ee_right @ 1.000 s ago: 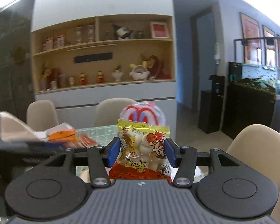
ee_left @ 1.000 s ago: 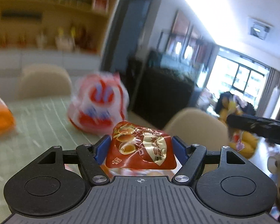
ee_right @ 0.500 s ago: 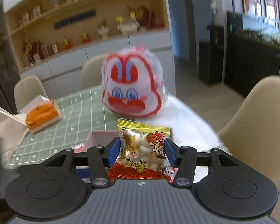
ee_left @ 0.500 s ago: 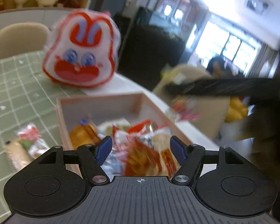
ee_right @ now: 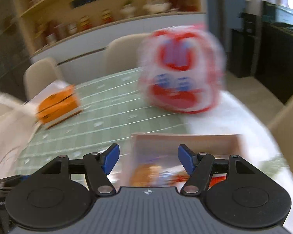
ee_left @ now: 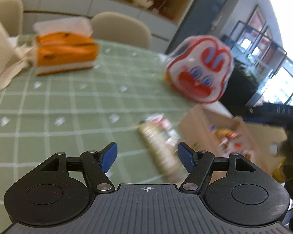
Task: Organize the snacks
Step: 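Open both grippers over the pink box to drop the packets, then move the left gripper to the long rice-bar packet while the right approaches the red-label cake packet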
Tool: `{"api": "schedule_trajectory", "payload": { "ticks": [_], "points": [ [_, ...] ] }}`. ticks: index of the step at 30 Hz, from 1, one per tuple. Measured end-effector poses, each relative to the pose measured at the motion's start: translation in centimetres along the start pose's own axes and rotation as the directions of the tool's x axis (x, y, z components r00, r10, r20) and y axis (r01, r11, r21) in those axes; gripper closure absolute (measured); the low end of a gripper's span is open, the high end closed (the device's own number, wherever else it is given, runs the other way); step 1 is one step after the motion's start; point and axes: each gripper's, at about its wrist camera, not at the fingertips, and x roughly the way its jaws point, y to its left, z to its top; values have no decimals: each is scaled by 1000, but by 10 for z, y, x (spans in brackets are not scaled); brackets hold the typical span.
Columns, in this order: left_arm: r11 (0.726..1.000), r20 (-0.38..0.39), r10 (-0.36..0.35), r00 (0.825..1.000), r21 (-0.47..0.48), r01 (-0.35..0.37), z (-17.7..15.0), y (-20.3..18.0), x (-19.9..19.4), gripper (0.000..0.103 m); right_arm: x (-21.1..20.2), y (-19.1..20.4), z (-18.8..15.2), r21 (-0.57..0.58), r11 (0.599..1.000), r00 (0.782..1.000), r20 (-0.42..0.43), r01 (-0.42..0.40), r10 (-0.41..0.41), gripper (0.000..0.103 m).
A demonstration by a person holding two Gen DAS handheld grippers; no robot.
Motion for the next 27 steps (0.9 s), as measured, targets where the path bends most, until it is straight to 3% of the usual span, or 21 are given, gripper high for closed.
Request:
{"api": "schedule_trajectory", "payload": {
  "ticks": [6,12,14,18,20,22,24,27],
  "points": [
    [997,-17,57,998,58,-56,-28,29,-34,29,51,84,-15,-156,988,992,-122,-1,-18,38],
    [994,-20,60,998,94,-58,-42,42,-56,29,86,108,-31,-172,983,972,-214,62,-99,62],
    [995,-25,48,999,91,-46,-46,47,-61,29,86,110,-37,-158,985,969,-225,66,-101,62],
    [997,-27,11,1000,74,-9,-50,53,-65,29,73,119,-44,-105,988,952,-295,-111,76,62],
    [998,-29,-6,1000,66,8,-51,54,-66,29,63,124,-43,-123,979,946,-302,-165,122,63],
    [997,-23,-17,1000,72,19,-51,53,-69,29,52,125,-36,-179,975,966,-243,-135,90,63],
    [996,-15,-32,999,80,33,-51,51,-72,29,51,118,-26,-215,975,981,-191,-53,11,63],
    [994,-7,-49,999,96,49,-50,47,-74,29,71,96,-14,-188,980,973,-206,65,-104,63]
  ]
}}
